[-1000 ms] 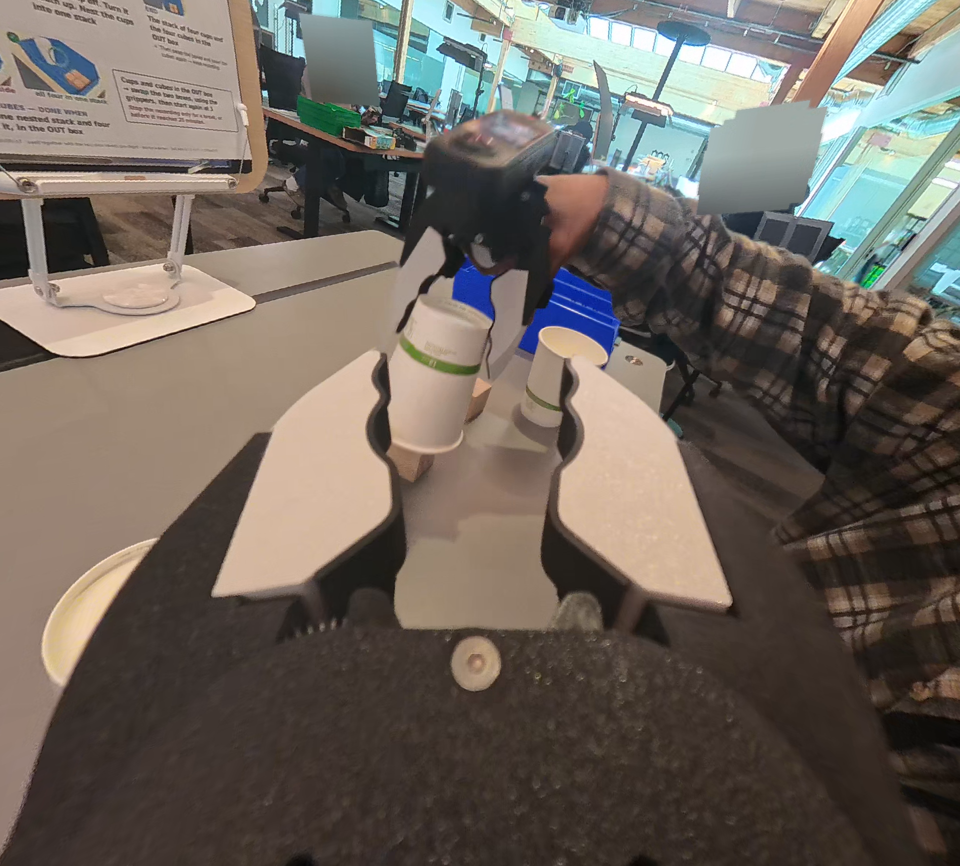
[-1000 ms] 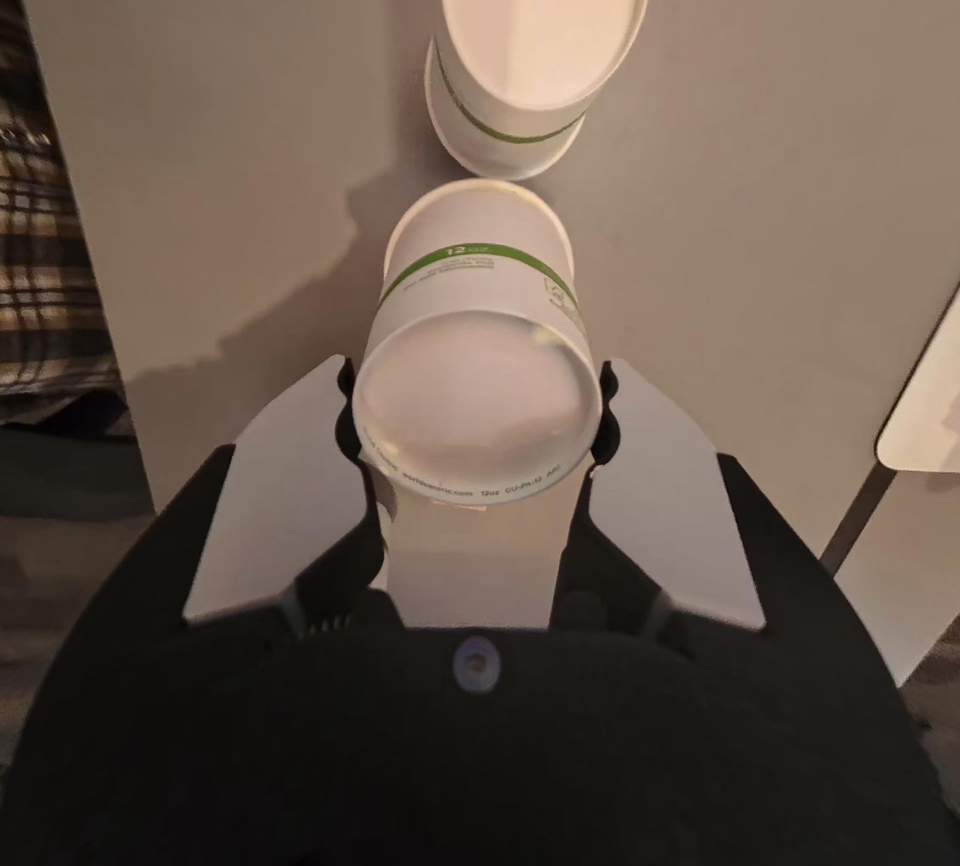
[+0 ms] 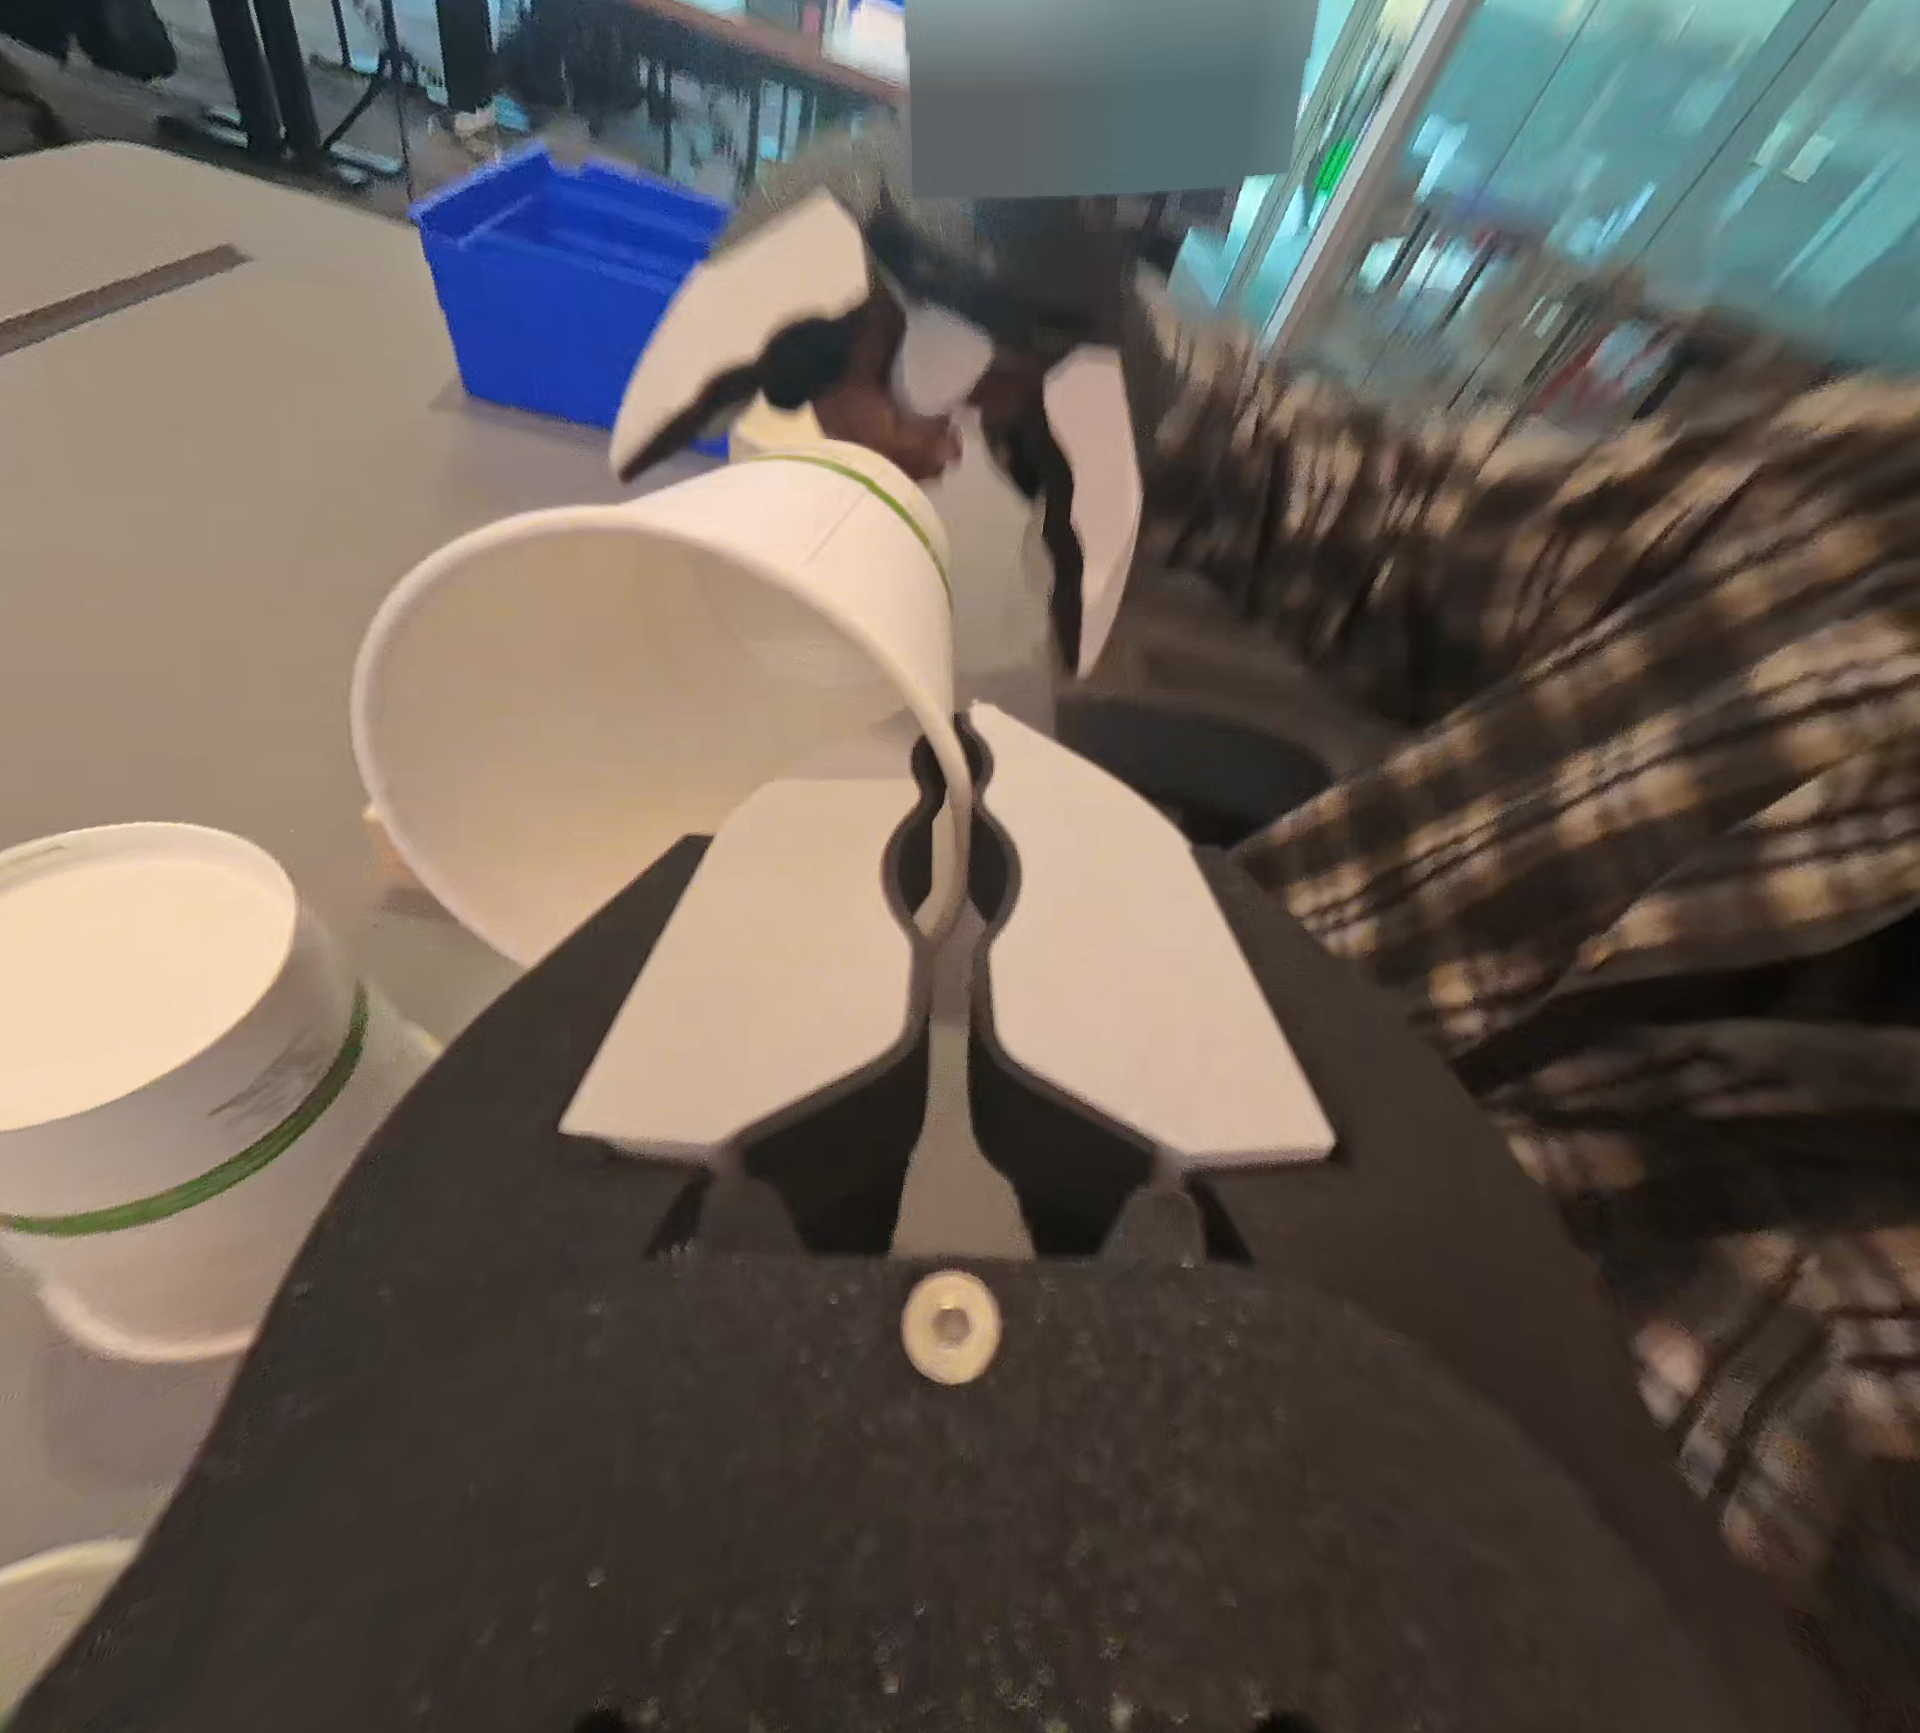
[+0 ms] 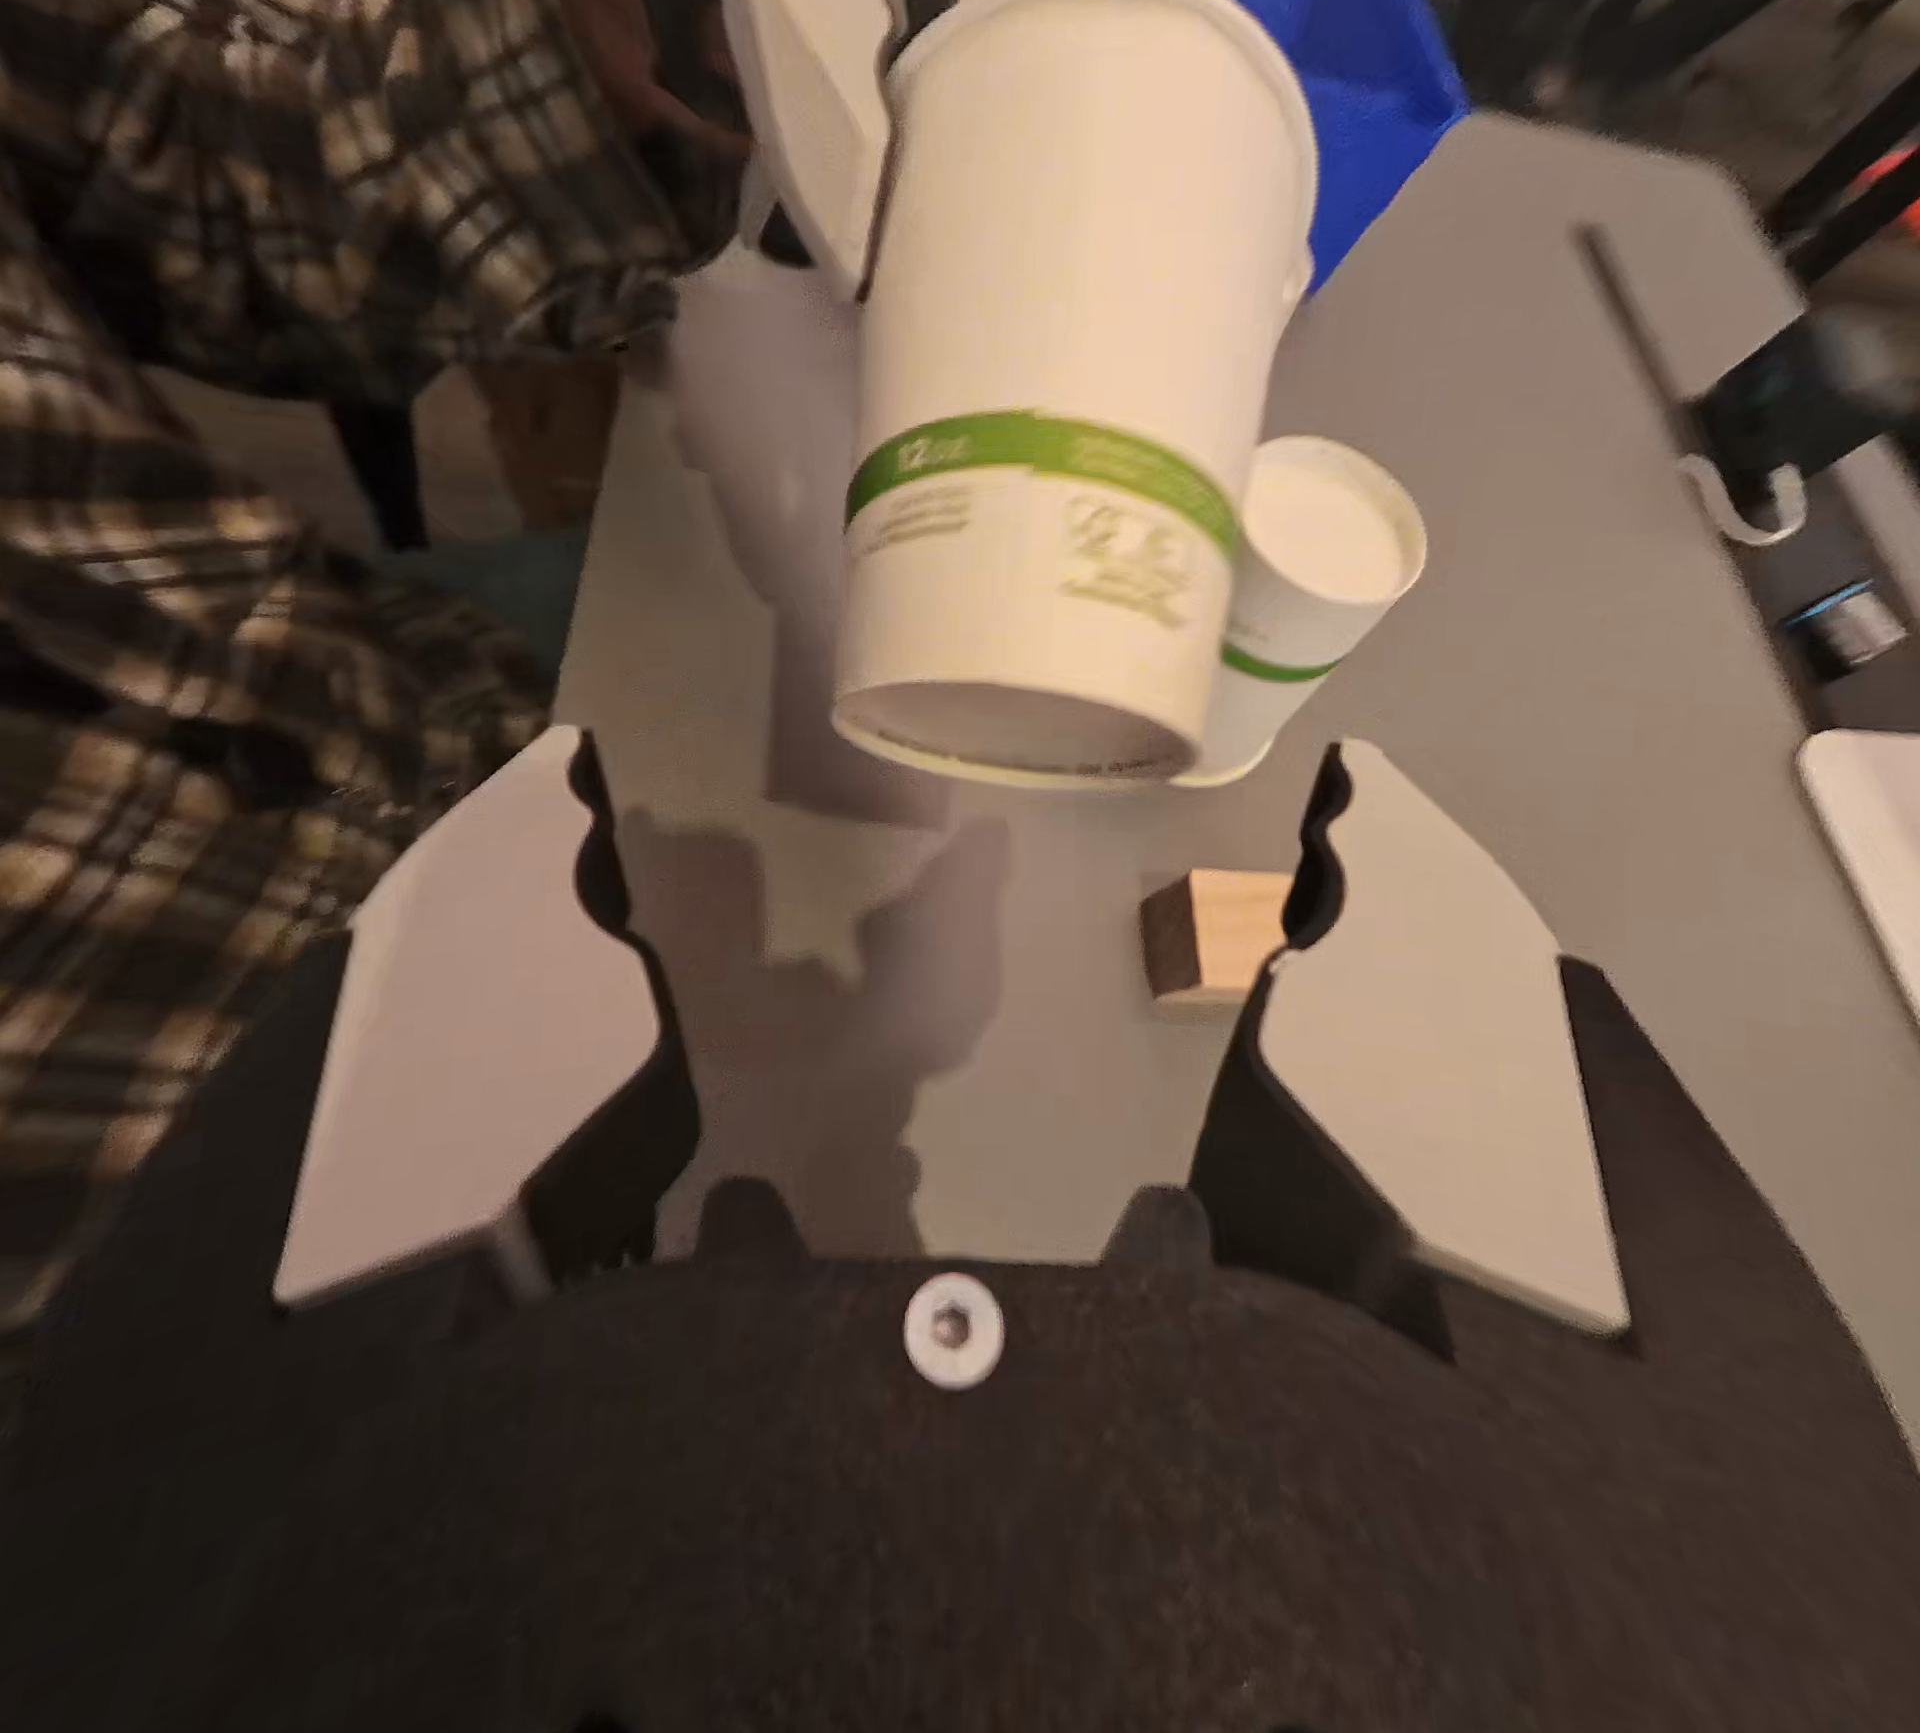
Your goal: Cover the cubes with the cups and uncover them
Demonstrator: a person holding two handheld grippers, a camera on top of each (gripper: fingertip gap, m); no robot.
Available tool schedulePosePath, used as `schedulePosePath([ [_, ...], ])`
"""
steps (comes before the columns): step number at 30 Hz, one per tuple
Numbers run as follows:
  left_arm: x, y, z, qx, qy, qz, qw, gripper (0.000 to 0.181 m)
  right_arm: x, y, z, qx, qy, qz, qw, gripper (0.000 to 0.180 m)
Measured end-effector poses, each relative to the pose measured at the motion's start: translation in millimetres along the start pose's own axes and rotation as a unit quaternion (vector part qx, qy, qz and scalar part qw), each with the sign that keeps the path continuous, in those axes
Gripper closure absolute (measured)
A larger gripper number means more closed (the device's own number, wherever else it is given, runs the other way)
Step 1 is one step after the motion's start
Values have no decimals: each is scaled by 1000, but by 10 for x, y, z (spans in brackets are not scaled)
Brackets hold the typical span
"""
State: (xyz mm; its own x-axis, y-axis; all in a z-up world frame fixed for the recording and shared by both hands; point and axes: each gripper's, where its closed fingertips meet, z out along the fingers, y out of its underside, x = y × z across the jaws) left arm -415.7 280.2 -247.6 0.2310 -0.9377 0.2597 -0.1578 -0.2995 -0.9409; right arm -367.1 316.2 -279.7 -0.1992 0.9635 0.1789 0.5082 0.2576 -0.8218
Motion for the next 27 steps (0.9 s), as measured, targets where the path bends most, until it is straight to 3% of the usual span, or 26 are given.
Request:
schedulePosePath([
  [5,142,311,165,-130,-23,148,980,181,-66,-111,-145,-37,-126,71,989,53],
  [10,324,502,316,-194,-15,241,951,181,-201,-83,86,-99,-220,77,967,57],
  [17,407,516,385,-188,6,256,948,181,-518,-136,281,-119,-341,98,927,82],
  [21,404,439,398,-165,2,252,954,177,-477,-121,242,-114,-336,125,927,91],
  [27,90,13,240,-58,-99,160,980,118,-181,-192,-76,25,-224,171,959,92],
])
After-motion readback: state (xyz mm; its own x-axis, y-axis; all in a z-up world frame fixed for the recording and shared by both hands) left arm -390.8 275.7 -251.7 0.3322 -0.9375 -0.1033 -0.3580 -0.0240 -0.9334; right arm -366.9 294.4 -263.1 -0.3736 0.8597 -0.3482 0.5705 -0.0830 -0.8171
